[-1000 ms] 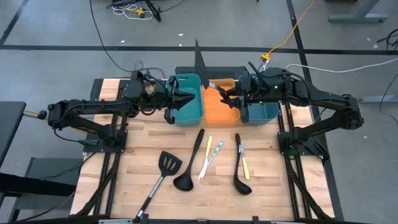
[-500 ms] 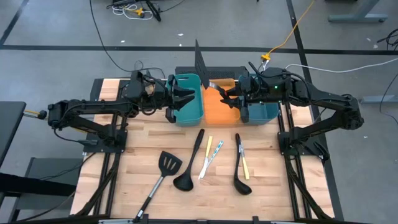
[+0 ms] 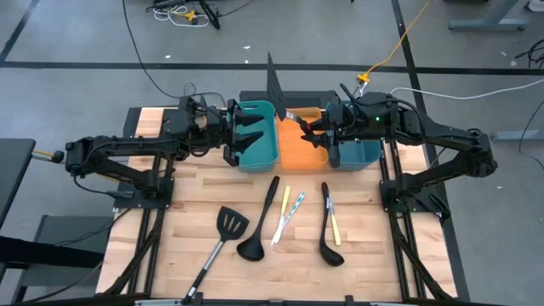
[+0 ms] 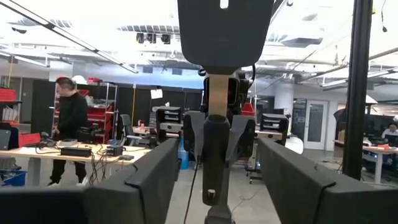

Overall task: Pick & Place Kitchen Items
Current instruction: Put the right black spatula into the green bin

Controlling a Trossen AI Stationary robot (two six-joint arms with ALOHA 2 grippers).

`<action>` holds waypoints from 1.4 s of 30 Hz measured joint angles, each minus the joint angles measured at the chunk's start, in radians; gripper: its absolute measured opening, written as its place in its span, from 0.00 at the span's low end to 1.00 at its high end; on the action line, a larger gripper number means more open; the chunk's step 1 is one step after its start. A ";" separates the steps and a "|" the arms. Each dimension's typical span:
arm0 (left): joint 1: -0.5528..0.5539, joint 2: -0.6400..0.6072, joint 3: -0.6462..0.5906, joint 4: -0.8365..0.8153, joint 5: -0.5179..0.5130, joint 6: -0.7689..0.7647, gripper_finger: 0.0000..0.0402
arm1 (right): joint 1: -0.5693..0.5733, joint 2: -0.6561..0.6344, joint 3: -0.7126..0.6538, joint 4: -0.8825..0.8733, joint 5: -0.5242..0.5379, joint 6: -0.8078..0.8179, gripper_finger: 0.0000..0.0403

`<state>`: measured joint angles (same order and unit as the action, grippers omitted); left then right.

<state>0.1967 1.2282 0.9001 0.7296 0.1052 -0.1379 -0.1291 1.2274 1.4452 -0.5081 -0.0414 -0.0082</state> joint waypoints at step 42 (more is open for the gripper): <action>-0.002 0.346 0.396 -0.114 0.127 0.058 0.68 | 0.000 0.000 0.000 0.058 -0.001 0.000 0.30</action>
<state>0.1944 1.5742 1.2961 0.6156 0.2324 -0.0796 -0.1295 1.2274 1.4452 -0.4499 -0.0425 -0.0086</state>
